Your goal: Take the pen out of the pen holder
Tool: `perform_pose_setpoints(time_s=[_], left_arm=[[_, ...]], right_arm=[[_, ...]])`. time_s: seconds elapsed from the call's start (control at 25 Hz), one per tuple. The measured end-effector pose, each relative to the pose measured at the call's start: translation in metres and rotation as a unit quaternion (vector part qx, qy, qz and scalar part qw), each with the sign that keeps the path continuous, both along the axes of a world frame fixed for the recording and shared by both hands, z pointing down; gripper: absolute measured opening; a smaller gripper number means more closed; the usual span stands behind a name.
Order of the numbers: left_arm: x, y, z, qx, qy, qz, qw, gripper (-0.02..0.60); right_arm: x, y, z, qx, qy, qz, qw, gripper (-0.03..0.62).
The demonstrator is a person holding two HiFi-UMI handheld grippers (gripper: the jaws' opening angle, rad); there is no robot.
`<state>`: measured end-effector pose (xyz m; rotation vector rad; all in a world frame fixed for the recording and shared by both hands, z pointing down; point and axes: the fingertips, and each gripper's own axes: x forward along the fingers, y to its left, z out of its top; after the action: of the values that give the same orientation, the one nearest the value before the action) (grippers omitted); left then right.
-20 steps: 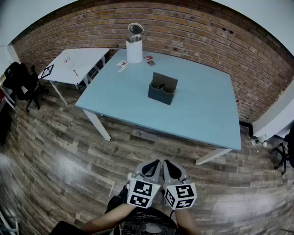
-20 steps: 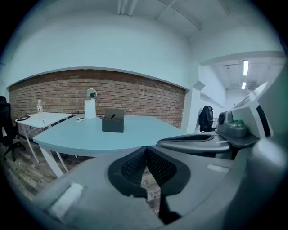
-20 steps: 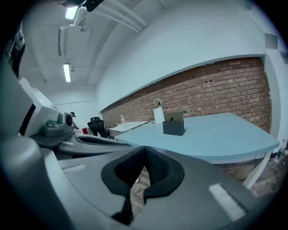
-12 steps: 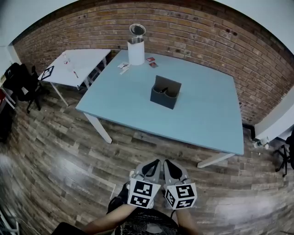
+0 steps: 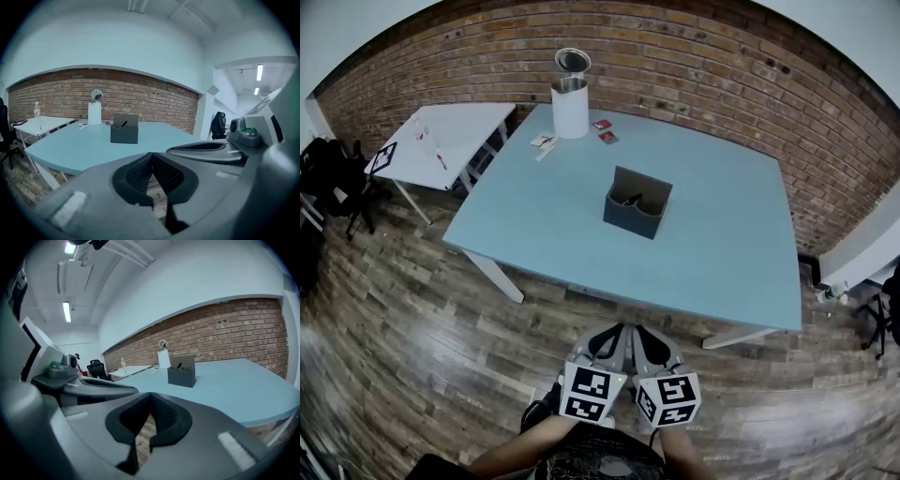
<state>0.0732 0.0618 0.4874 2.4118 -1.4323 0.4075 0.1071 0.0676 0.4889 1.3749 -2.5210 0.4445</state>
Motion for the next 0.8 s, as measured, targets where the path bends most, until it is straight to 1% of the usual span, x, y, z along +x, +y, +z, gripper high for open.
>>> perform_pose_setpoints(time_s=[0.4, 0.8], left_arm=[[-0.011, -0.051, 0.006, -0.010, 0.002, 0.015, 0.9998, 0.005], [-0.020, -0.096, 0.001, -0.012, 0.009, 0.038, 0.9992, 0.005]], right_arm=[[-0.014, -0.051, 0.005, -0.010, 0.003, 0.008, 1.000, 0.005], [-0.025, -0.092, 0.002, -0.015, 0.012, 0.024, 1.000, 0.005]])
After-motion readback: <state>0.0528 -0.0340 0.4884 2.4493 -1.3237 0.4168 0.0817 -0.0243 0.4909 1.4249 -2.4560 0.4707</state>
